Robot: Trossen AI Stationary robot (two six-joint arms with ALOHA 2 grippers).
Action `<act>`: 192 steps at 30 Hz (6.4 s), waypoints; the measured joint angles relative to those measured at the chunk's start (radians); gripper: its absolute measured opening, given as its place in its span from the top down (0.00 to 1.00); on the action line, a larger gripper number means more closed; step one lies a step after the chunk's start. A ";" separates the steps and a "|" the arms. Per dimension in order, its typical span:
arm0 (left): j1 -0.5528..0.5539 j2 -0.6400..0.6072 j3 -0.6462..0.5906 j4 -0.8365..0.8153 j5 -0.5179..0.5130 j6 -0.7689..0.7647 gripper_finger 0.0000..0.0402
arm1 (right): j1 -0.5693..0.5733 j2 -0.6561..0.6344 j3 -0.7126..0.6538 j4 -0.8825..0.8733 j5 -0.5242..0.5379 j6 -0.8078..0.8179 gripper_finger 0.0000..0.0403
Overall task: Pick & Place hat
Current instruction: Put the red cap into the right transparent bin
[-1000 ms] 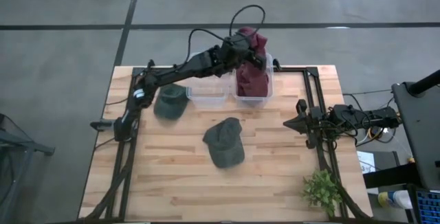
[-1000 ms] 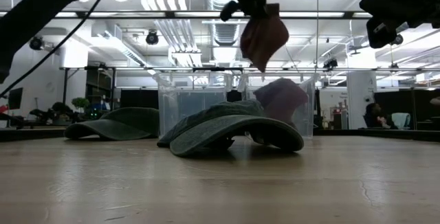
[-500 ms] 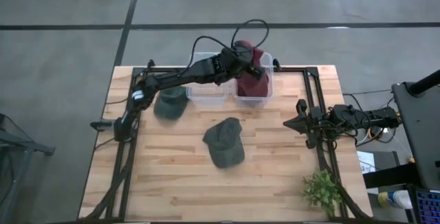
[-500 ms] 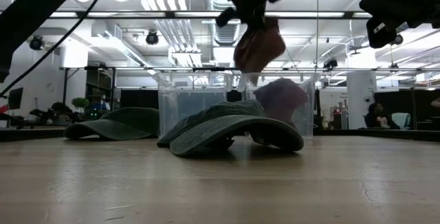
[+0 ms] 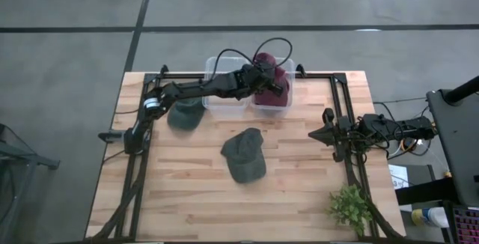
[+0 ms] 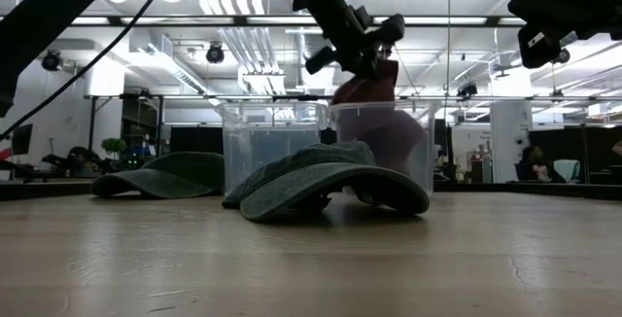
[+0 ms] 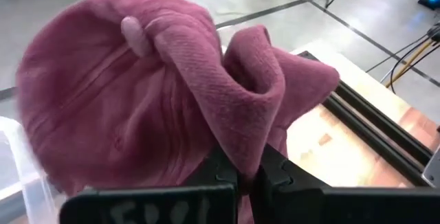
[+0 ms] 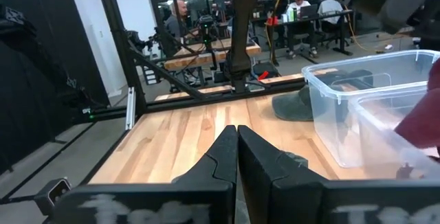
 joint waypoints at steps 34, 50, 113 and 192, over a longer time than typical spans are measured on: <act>0.007 0.000 -0.053 0.164 0.060 0.060 0.90 | 0.000 0.000 0.000 0.001 0.001 0.001 0.98; 0.008 -0.008 -0.050 0.160 0.062 0.163 0.52 | 0.000 0.000 0.000 0.001 0.001 0.001 0.98; 0.072 -0.045 0.066 0.083 0.341 0.261 0.50 | 0.000 -0.001 0.000 0.027 0.004 0.079 0.98; 0.081 -1.377 -1.374 0.177 0.289 -0.007 0.50 | -0.848 1.576 1.086 -0.469 -0.318 -0.276 0.98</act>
